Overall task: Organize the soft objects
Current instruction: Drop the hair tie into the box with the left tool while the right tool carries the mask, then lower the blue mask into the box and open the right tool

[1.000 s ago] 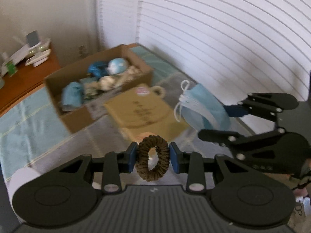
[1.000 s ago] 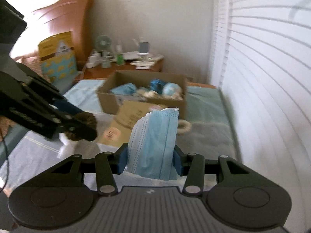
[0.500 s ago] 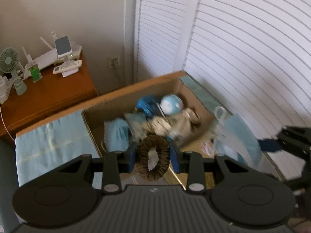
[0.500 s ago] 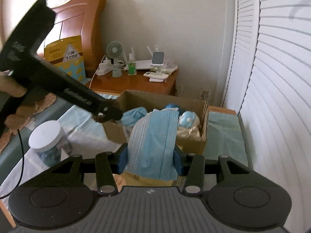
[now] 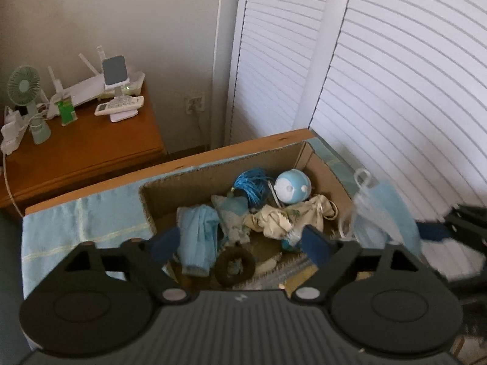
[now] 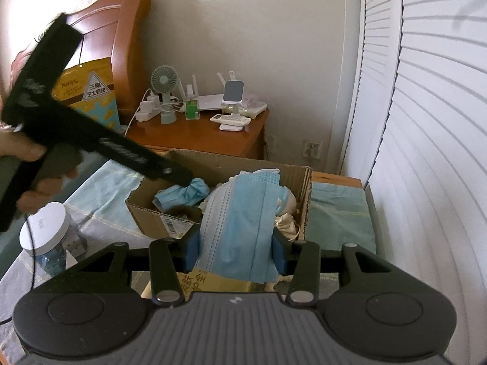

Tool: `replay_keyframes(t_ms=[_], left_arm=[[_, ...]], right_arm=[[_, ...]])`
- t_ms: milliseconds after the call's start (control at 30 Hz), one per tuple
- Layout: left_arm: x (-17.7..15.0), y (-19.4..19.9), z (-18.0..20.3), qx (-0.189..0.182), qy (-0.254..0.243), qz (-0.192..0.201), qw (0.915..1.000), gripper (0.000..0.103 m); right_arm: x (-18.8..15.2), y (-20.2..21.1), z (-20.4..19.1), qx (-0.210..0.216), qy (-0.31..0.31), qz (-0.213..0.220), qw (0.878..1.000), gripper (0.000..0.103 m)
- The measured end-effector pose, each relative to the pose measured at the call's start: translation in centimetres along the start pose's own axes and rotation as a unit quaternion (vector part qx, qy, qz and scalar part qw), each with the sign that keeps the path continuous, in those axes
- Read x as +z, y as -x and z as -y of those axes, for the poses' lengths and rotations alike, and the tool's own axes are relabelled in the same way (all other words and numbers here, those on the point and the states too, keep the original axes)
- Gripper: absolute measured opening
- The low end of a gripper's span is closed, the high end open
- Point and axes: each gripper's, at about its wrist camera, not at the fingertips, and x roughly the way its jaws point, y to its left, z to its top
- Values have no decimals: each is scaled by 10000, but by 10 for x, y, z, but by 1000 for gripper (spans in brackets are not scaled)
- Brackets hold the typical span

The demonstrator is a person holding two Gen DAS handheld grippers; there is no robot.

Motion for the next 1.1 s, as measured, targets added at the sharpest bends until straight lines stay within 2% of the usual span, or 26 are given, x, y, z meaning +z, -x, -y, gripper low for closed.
replay_keyframes(t_ms=[267, 467, 733, 767, 833, 867, 900, 967, 1100], left_arm=[[-47, 53, 10, 192, -171, 109, 9996, 95], [-84, 84, 22, 36, -166, 276, 9995, 95], [-115, 93, 29, 53, -86, 260, 9996, 95], [-117, 93, 30, 97, -123, 255, 9996, 95], [-119, 92, 33, 143, -210, 240, 9994, 95], [-119, 91, 34, 173, -234, 249, 9993, 95], [-119, 91, 34, 194, -244, 259, 9992, 95], [-120, 91, 35, 198, -253, 264, 9991, 95], [-119, 88, 35, 216, -224, 246, 9992, 95]], right_arm=[[25, -26, 0, 257, 16, -158, 9995, 52], [47, -63, -12, 349, 190, -346, 9986, 52], [64, -101, -25, 356, 365, -533, 9973, 53], [65, -104, -26, 311, 391, -523, 9974, 56], [66, -108, -27, 301, 420, -541, 9972, 71], [66, -108, -26, 279, 401, -516, 9975, 86], [66, -107, -26, 255, 385, -453, 9979, 98], [66, -103, -24, 289, 320, -363, 9984, 103], [64, -94, -19, 302, 226, -344, 9987, 103]])
